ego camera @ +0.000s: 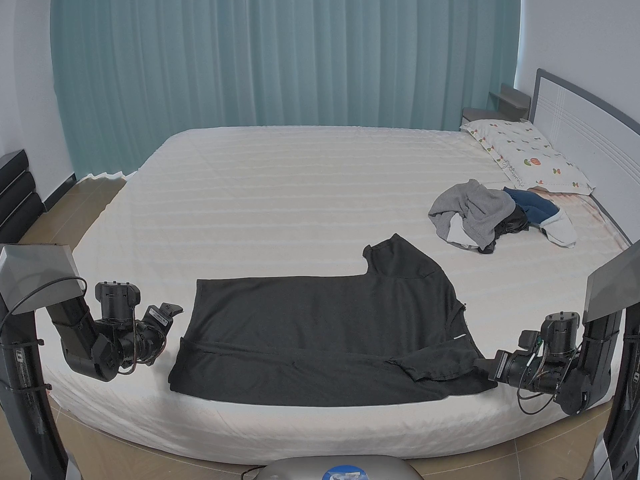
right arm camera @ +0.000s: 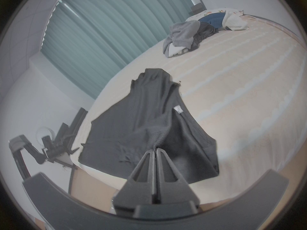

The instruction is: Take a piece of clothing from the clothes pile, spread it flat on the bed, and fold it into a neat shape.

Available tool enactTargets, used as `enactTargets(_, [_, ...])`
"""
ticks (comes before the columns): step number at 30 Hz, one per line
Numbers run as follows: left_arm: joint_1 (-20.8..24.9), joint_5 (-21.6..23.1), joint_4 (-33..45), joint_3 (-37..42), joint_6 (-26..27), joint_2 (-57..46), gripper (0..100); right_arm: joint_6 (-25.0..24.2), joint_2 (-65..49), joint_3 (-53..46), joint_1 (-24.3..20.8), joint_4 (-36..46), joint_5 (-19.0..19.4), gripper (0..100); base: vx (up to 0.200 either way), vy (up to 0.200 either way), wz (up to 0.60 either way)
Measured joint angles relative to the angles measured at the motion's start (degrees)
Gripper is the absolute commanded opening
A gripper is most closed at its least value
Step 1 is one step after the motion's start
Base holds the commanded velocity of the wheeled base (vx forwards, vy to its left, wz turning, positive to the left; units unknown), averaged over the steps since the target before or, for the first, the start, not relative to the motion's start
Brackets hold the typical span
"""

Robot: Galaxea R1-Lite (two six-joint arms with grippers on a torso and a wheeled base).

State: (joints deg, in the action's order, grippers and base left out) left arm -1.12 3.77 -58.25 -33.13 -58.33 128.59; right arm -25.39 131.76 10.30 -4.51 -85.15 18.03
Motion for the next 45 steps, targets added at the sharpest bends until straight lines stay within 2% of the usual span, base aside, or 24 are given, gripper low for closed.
enactTargets(11, [0.0,0.0,0.0,0.0,0.0,0.0,100,5.3,5.2,-1.6,0.5,-0.2,-0.4,0,0.000,0.000,0.00])
enactTargets(17, [0.0,0.0,0.0,0.0,0.0,0.0,100,6.0,6.4,-1.9,0.7,-0.1,-0.5,0,0.000,0.000,0.00])
enactTargets(18, [0.0,0.0,0.0,0.0,0.0,0.0,100,6.2,6.5,-1.9,0.8,-0.1,-0.5,100,0.000,0.000,0.00])
enactTargets(26, [0.0,0.0,0.0,0.0,0.0,0.0,100,5.4,6.6,-1.3,2.6,-3.7,0.1,100,0.000,0.000,0.00])
enactTargets(35, [0.0,0.0,-0.1,0.0,0.0,0.1,100,-6.9,5.0,4.5,2.3,-3.9,0.1,100,0.000,0.000,0.00])
enactTargets(45, [0.2,-0.2,-0.1,0.0,0.1,0.3,100,-9.0,9.1,12.8,-0.1,-3.8,-0.5,100,0.000,0.000,0.00])
